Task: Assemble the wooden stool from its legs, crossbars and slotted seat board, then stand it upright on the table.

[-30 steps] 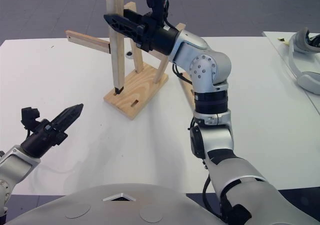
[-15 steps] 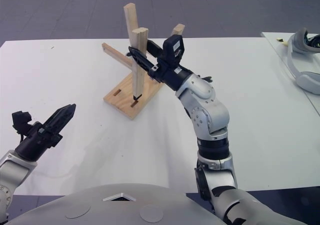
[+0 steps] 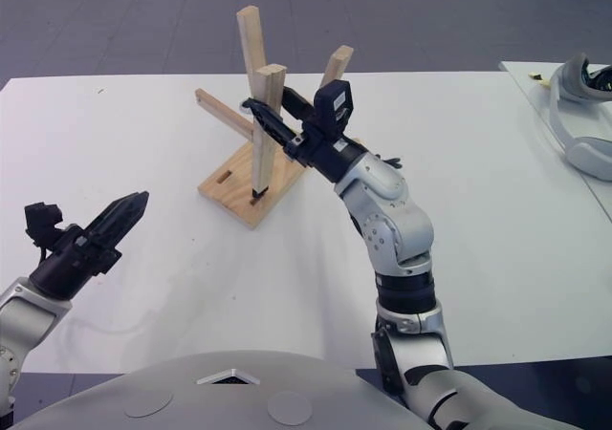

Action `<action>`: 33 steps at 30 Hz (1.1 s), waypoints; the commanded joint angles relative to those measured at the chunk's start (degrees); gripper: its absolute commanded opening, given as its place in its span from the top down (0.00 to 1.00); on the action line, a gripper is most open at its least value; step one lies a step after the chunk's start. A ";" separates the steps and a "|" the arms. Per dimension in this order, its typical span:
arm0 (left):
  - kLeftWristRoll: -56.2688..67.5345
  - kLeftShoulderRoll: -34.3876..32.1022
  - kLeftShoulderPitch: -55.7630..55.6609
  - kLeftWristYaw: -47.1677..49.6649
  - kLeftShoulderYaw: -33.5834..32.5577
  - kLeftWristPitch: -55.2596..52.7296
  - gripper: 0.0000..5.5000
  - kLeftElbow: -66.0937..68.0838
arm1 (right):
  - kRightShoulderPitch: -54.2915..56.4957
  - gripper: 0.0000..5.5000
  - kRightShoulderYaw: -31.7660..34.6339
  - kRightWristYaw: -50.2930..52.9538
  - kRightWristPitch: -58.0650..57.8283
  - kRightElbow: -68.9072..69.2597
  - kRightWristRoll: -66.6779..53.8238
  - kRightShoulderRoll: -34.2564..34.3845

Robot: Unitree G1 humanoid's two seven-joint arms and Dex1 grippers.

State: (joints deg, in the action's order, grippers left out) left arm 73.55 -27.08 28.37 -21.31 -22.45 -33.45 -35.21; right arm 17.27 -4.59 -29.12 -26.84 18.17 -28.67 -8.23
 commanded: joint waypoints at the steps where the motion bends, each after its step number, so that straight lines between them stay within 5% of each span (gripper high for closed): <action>1: -0.12 -0.06 -0.41 1.66 0.40 -0.61 0.50 -1.04 | -1.07 0.62 -0.74 -0.81 0.79 -0.79 0.59 -0.55; 33: 1.82 -1.21 -1.09 5.39 1.23 -1.28 0.50 -3.28 | 0.14 0.62 -2.74 -1.14 7.92 -4.97 2.34 1.93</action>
State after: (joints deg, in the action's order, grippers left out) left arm 74.69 -27.44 27.29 -16.86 -20.97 -33.82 -38.28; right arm 15.94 -7.60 -30.30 -18.99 12.39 -26.65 -6.17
